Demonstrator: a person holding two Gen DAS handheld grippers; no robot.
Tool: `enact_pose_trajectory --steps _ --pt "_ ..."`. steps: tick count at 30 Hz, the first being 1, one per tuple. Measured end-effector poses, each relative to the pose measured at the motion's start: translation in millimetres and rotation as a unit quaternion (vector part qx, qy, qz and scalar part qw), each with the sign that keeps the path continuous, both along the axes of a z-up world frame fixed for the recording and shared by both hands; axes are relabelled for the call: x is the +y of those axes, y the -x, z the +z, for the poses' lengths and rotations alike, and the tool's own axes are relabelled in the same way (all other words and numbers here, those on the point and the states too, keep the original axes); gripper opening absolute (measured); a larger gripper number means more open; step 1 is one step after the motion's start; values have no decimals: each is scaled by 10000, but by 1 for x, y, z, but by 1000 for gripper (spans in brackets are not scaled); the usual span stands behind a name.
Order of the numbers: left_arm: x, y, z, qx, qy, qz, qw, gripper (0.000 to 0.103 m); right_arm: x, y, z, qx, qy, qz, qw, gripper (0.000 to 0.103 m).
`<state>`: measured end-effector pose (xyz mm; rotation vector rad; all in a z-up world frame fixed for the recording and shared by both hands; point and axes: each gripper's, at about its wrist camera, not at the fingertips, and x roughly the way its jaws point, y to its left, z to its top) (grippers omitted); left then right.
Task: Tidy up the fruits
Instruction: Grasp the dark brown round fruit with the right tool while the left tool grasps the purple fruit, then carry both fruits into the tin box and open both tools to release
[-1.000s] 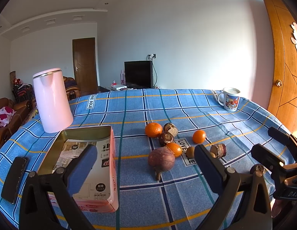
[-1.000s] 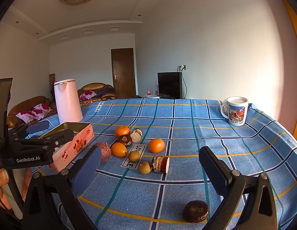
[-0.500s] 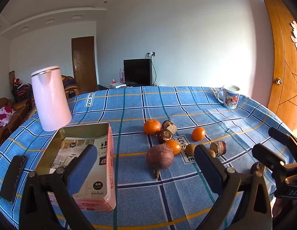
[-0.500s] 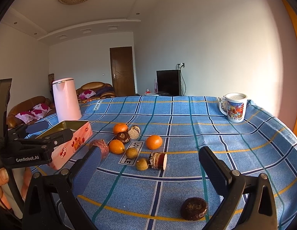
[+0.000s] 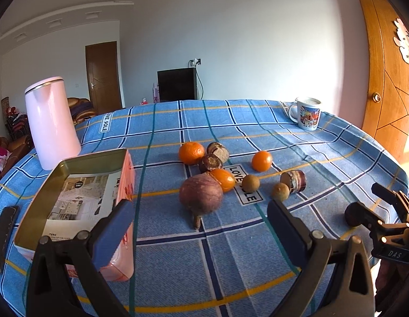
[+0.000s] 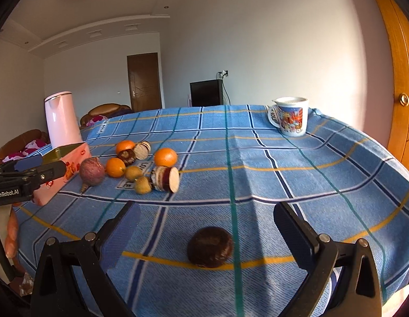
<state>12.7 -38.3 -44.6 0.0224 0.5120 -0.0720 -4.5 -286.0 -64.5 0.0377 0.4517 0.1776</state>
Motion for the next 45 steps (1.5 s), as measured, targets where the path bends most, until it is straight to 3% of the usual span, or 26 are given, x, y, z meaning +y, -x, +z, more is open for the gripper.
enact_pose_trajectory --steps 3,10,13,20,27,31,45 --pt "0 -3 -2 11 14 38 10000 103 -8 -3 -7 127 -93 23 9999 97" --pt "2 -14 -8 122 29 42 9999 103 -2 -13 -22 451 -6 192 9988 64" --pt "0 -20 -8 140 -40 36 9999 101 0 -13 -22 456 -15 358 9983 39" --pt "-7 -42 -10 415 -85 -120 9990 88 3 -12 -22 388 -151 626 9972 39" --pt "-10 -71 -23 1132 43 -216 9933 72 3 -8 -18 243 -273 725 9967 39" --pt "-8 -70 -21 1055 -27 -113 9944 54 6 -8 -17 222 -297 795 9961 39" --pt "7 -54 -10 768 355 -195 9962 53 35 -13 13 -74 -209 1240 9920 39"
